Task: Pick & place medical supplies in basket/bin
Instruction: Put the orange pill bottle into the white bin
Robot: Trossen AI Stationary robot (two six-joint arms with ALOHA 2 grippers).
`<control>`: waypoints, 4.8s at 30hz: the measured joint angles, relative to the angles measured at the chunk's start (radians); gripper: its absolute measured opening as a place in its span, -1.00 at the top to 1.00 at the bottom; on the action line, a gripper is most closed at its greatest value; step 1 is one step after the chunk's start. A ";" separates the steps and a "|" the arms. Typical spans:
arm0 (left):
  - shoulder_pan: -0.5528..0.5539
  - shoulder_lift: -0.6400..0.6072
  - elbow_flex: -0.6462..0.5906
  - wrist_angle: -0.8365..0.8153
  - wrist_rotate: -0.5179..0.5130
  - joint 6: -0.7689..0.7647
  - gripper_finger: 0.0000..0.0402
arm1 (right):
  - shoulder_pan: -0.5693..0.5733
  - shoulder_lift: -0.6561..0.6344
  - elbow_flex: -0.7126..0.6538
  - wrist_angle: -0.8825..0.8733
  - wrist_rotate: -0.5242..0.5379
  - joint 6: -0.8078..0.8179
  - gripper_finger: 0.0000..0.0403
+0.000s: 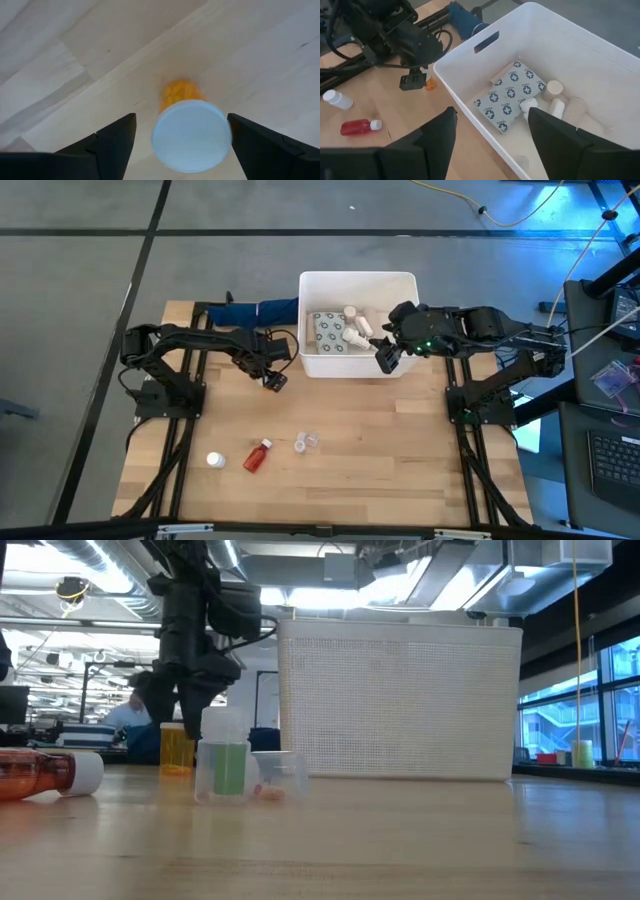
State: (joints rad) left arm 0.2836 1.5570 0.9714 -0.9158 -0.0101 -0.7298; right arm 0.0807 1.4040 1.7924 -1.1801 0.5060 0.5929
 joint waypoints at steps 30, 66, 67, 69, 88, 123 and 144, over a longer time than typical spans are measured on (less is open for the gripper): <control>-0.002 -0.227 0.058 -0.005 0.100 0.117 -0.02 | 0.000 0.000 0.000 0.001 -0.011 -0.048 -0.22; -0.042 -0.448 0.264 0.843 0.387 0.241 -0.03 | 0.078 0.170 0.001 0.786 -0.055 -0.971 -0.22; -0.042 -0.449 0.264 0.845 0.388 0.241 -0.03 | 0.078 0.171 0.001 0.787 -0.055 -0.971 -0.22; -0.042 -0.448 0.264 0.852 0.391 0.242 -0.03 | 0.078 0.173 0.001 0.796 -0.061 -0.971 -0.22; -0.042 -0.448 0.263 0.910 0.399 0.250 -0.09 | 0.085 0.170 0.001 0.875 -0.111 -0.962 0.25; -0.042 -0.449 0.264 0.958 0.394 0.262 -0.01 | 0.085 0.173 0.000 0.888 -0.072 -0.980 -0.08; -0.042 -0.449 0.264 0.972 0.449 0.269 -0.12 | 0.082 0.207 0.000 0.953 -0.094 -0.993 0.18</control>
State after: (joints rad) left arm 0.2420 1.1076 1.2358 0.0559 0.4388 -0.4605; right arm 0.1623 1.6108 1.7924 -0.2276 0.4117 -0.4000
